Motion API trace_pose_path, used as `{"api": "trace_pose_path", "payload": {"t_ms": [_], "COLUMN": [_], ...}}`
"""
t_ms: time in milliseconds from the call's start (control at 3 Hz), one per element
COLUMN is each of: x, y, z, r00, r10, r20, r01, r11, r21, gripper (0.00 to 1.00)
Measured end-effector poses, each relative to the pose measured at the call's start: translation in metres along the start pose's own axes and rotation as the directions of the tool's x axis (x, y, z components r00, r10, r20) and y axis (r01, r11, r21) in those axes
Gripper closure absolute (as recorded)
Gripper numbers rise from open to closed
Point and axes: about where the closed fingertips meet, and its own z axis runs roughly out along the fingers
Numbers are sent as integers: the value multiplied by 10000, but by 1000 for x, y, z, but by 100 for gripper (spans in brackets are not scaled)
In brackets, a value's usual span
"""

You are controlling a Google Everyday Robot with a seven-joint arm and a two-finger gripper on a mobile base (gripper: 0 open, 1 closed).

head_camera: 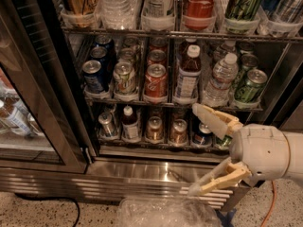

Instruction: Pick blue plastic bottle from middle shelf of fridge

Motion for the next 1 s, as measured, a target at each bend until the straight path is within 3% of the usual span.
{"api": "trace_pose_path", "payload": {"t_ms": [333, 667, 1000], "x": [6, 7, 7], "y": [-10, -24, -24], "z": [17, 22, 22], "r00": [9966, 9967, 9968], "r10": [-212, -409, -407], "r20": [800, 694, 693], "r01": [127, 291, 289], "r11": [9943, 9862, 9862], "r21": [1061, 1630, 1630], "gripper": [0, 0, 0]}}
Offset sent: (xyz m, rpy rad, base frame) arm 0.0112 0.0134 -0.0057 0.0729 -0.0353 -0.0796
